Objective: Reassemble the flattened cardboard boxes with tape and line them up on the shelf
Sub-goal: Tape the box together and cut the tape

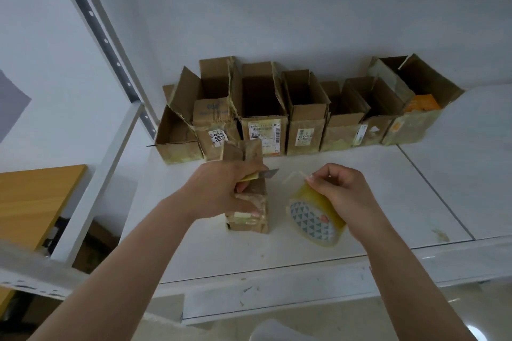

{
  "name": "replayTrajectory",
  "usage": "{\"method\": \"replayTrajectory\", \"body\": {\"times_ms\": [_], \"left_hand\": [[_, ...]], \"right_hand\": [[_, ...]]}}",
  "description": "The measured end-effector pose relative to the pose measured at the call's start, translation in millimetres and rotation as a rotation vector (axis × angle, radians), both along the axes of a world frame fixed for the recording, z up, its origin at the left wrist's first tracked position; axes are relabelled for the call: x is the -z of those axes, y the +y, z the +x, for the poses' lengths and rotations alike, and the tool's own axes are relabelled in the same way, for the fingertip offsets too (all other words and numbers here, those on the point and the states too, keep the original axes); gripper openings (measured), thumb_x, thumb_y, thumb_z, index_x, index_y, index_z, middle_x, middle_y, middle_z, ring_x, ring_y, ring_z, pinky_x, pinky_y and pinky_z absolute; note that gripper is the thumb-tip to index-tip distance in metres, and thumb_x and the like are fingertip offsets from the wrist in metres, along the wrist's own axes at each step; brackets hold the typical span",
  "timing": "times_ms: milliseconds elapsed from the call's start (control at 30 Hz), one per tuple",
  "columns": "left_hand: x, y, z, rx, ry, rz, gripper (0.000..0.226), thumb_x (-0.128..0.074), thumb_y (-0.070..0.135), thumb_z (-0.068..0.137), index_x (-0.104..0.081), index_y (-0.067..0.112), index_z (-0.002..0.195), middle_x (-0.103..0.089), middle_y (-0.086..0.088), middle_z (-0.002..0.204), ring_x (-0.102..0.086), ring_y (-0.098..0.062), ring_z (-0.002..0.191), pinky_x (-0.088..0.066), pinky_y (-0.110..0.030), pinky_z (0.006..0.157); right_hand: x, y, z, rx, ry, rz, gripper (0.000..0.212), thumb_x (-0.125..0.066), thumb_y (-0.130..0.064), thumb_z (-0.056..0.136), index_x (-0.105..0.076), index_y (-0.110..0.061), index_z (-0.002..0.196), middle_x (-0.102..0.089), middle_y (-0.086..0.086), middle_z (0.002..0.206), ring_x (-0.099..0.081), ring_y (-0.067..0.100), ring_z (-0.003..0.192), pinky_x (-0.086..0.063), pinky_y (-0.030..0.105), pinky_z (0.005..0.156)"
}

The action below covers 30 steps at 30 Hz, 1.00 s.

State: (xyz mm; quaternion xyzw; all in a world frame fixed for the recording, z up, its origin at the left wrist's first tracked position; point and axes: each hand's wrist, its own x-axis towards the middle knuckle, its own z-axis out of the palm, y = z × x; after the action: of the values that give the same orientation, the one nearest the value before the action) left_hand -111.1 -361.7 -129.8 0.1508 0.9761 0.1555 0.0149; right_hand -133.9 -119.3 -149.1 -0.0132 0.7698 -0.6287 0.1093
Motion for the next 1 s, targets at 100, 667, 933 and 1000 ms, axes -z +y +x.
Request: {"method": "replayTrajectory", "body": {"times_ms": [100,667,933,1000], "left_hand": [[1,2,3,-0.101,-0.022,0.242,0.067,-0.067,0.067,0.075,-0.047,0.043,0.134,-0.060,0.025,0.086,-0.056,0.000,0.075,-0.042,-0.017,0.068],[-14,59,32,-0.396,-0.047,0.908,0.028,-0.082,0.045,0.069,-0.068,0.021,0.066,-0.068,0.005,0.060,-0.060,-0.005,0.056,-0.047,-0.019,0.052],[-11,44,41,-0.487,0.125,0.918,0.031,-0.071,0.027,0.087,-0.058,0.007,0.067,-0.052,0.007,0.050,-0.046,-0.009,0.048,-0.039,-0.019,0.048],[-11,38,43,-0.510,0.162,0.962,0.034,-0.070,0.025,0.088,-0.053,0.013,0.061,-0.049,0.008,0.048,-0.042,-0.007,0.045,-0.036,-0.015,0.045]], "right_hand": [[-11,-3,1,-0.042,0.028,0.014,0.020,-0.072,-0.027,0.086,-0.068,-0.023,0.066,-0.066,-0.005,0.066,-0.065,0.006,0.057,-0.051,0.027,0.044],[-50,-17,26,-0.195,0.137,0.107,0.012,-0.071,-0.027,0.086,-0.070,-0.026,0.074,-0.067,0.007,0.067,-0.068,0.021,0.056,-0.051,0.030,0.039],[-54,-22,27,-0.356,0.013,-0.044,0.041,-0.072,-0.052,0.065,-0.075,-0.034,0.101,-0.076,0.002,0.088,-0.074,0.018,0.080,-0.056,0.023,0.063],[-56,-21,21,-0.343,0.013,-0.066,0.058,-0.077,-0.058,0.060,-0.069,-0.036,0.114,-0.076,0.005,0.088,-0.074,0.020,0.082,-0.057,0.024,0.067]]}}
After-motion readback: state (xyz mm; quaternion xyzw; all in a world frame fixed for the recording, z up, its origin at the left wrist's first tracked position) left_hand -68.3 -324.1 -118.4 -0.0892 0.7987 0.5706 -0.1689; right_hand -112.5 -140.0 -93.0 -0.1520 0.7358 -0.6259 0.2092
